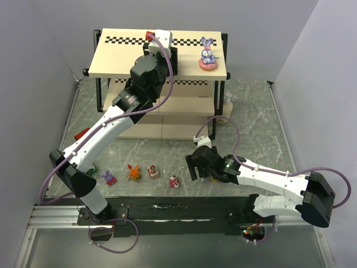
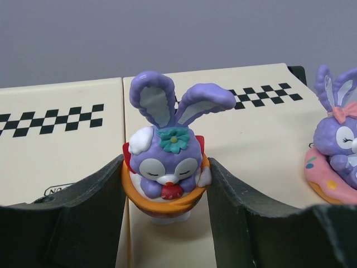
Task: Place and organize the plastic toys onto the shelf
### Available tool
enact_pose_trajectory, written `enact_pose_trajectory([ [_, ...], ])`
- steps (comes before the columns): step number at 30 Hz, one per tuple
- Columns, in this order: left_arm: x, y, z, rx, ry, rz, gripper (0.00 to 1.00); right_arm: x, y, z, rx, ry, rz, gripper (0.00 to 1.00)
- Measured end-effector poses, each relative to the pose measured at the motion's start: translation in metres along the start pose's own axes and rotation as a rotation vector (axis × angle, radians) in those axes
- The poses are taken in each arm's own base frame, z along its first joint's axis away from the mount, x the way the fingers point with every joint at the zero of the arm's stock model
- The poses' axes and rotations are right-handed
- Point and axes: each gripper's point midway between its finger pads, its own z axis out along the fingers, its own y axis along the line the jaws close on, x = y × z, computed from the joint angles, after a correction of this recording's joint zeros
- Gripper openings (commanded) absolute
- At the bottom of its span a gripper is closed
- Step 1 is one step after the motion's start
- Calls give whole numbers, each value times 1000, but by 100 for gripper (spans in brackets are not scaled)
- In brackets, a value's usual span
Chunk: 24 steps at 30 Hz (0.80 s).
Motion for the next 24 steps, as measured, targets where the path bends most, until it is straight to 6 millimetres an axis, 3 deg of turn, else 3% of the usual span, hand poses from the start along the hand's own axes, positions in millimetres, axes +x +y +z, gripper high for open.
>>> enact_pose_trajectory([
  [16, -1, 6, -5, -19, 2, 17, 43, 0, 0, 0, 1, 0, 1, 91],
  [24, -2, 14, -10, -43, 6, 26, 48, 0, 0, 0, 0, 0, 1, 91],
])
